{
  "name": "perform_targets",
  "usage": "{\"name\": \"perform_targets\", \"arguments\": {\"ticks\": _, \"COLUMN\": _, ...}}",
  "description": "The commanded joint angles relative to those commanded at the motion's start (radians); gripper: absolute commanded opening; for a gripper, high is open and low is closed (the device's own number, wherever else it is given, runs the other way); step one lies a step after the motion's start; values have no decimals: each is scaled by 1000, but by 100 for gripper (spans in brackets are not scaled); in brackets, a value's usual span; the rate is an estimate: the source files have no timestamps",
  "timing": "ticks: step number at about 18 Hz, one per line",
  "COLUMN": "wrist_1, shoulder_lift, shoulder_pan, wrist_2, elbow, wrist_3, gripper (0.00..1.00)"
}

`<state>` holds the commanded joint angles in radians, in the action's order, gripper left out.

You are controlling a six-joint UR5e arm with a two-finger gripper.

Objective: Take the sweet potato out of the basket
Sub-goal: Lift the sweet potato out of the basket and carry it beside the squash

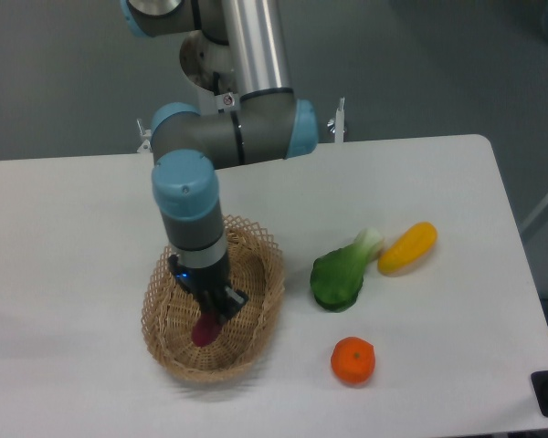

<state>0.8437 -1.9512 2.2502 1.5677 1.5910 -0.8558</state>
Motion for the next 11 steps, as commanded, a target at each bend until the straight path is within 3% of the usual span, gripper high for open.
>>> {"name": "perform_targets", "arguments": {"ticks": 2, "wrist_1": 29, "shoulder_lift": 2, "shoulder_pan": 46, "wrist_2": -2, "elbow": -46, "wrist_3": -26, "gripper": 28}}
{"name": "perform_targets", "arguments": {"ticks": 7, "wrist_1": 193, "shoulder_lift": 3, "shoulder_pan": 167, "wrist_2": -11, "elbow": -176, "wrist_3": -98, "gripper": 28}}
{"name": "perform_targets", "arguments": {"ticks": 11, "wrist_1": 229, "shoulder_lift": 9, "shoulder_pan": 276, "wrist_2": -52, "elbow": -197, "wrist_3": -245, "gripper": 28}}
